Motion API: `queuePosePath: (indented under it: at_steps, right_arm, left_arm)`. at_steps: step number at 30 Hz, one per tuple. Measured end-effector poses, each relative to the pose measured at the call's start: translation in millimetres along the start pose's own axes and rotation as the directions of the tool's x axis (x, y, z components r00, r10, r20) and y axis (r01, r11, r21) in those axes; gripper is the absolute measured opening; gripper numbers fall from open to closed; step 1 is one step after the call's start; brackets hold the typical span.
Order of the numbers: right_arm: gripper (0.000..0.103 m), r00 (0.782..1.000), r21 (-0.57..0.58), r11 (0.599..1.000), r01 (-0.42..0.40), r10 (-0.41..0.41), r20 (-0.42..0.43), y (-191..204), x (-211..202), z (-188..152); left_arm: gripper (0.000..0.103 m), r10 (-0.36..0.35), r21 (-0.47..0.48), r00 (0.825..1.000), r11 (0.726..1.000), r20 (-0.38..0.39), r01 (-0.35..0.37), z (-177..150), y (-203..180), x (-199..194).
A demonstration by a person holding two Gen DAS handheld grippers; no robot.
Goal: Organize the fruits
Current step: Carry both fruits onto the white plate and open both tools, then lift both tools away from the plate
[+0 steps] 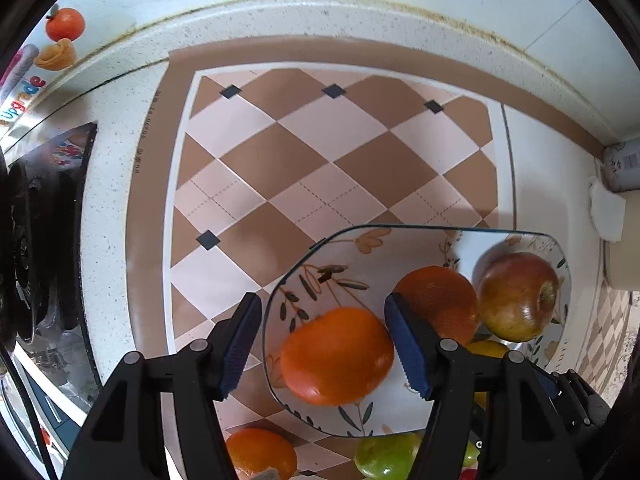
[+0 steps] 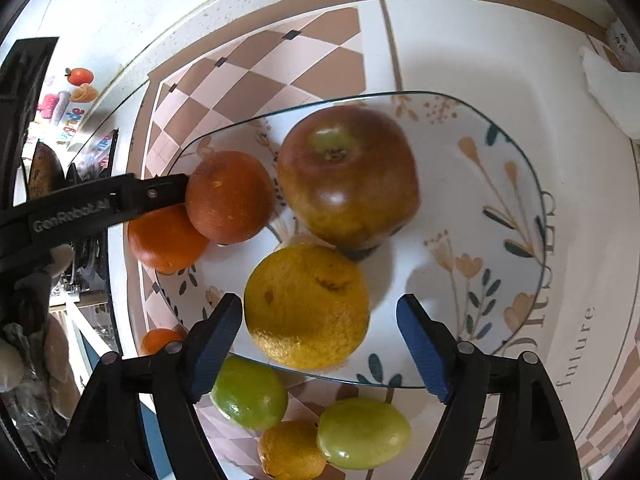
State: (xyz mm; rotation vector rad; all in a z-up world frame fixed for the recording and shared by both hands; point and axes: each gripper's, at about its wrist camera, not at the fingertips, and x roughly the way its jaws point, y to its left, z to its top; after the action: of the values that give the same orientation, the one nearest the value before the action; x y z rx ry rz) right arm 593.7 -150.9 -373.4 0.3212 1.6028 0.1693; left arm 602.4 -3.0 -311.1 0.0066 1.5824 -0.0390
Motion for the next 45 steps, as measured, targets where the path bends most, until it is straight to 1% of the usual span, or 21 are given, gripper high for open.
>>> queuePosePath:
  at_steps: [1, 2, 3, 4, 5, 8, 12, 15, 18, 19, 24, 26, 29, 36, 39, 45]
  right_arm:
    - [0.085, 1.000, 0.001, 1.000, 0.005, -0.005, 0.001, -1, -3, -1]
    - [0.086, 1.000, 0.000, 1.000, 0.013, -0.013, 0.006, -2, -6, -3]
    - [0.087, 1.000, -0.001, 1.000, 0.024, -0.024, 0.012, -3, -10, -4]
    - [0.090, 0.999, -0.003, 0.999, 0.032, -0.032, 0.018, -4, -13, -6]
    - [0.092, 0.998, -0.009, 0.999, 0.047, -0.047, 0.030, -3, -18, -9]
    - [0.093, 0.991, -0.035, 0.993, 0.116, -0.113, 0.075, -1, -34, -19]
    - [0.093, 0.971, -0.049, 0.979, 0.199, -0.191, 0.146, 2, -58, -34]
    - [0.093, 0.957, -0.049, 0.970, 0.239, -0.227, 0.183, 1, -73, -46]
    - [0.093, 0.942, -0.043, 0.961, 0.272, -0.257, 0.218, 2, -86, -59]
    - [0.093, 0.939, -0.041, 0.960, 0.275, -0.260, 0.225, 3, -91, -64]
    - [0.093, 0.928, -0.043, 0.958, 0.283, -0.262, 0.266, 9, -112, -89]
    - [0.093, 0.926, -0.041, 0.959, 0.279, -0.258, 0.274, 14, -118, -98]
    - [0.093, 0.927, -0.036, 0.965, 0.260, -0.239, 0.288, 18, -130, -114]
    - [0.093, 0.918, -0.044, 0.973, 0.229, -0.200, 0.342, 33, -162, -148]
    - [0.093, 0.911, -0.050, 0.974, 0.219, -0.186, 0.369, 41, -178, -164]
    - [0.093, 0.897, -0.048, 0.979, 0.200, -0.163, 0.410, 47, -206, -182]
  left_arm:
    - [0.062, -0.008, -0.010, 1.000, 1.000, 0.006, 0.008, 0, 2, -4]
    - [0.066, -0.016, -0.016, 1.000, 1.000, 0.010, 0.016, -2, 4, -12]
    - [0.073, -0.024, -0.023, 1.000, 0.999, 0.017, 0.024, -3, 6, -16]
    - [0.077, -0.026, -0.030, 0.999, 0.999, 0.023, 0.026, -5, 7, -21]
    - [0.085, -0.024, -0.036, 0.999, 0.999, 0.030, 0.025, -8, 9, -26]
    - [0.085, -0.027, -0.048, 0.998, 0.998, 0.059, 0.030, -21, 15, -39]
    - [0.085, -0.022, -0.064, 0.994, 0.998, 0.107, 0.029, -54, 25, -58]
    - [0.085, -0.011, -0.069, 0.990, 0.997, 0.143, 0.021, -78, 24, -66]
    - [0.085, 0.014, -0.062, 0.983, 0.998, 0.182, -0.003, -105, 25, -77]
    - [0.085, 0.021, -0.058, 0.980, 0.998, 0.197, -0.010, -116, 23, -83]
    - [0.085, 0.040, -0.035, 0.967, 0.999, 0.253, -0.032, -144, 17, -97]
    - [0.085, 0.043, -0.024, 0.962, 0.999, 0.271, -0.038, -155, 16, -105]
    - [0.085, 0.036, -0.022, 0.953, 0.999, 0.300, -0.031, -169, 17, -117]
    - [0.085, 0.013, -0.015, 0.929, 1.000, 0.369, -0.008, -198, 18, -151]
    - [0.085, 0.010, -0.005, 0.920, 1.000, 0.392, -0.009, -210, 15, -165]
    - [0.085, 0.003, 0.012, 0.899, 1.000, 0.438, -0.009, -230, 10, -189]
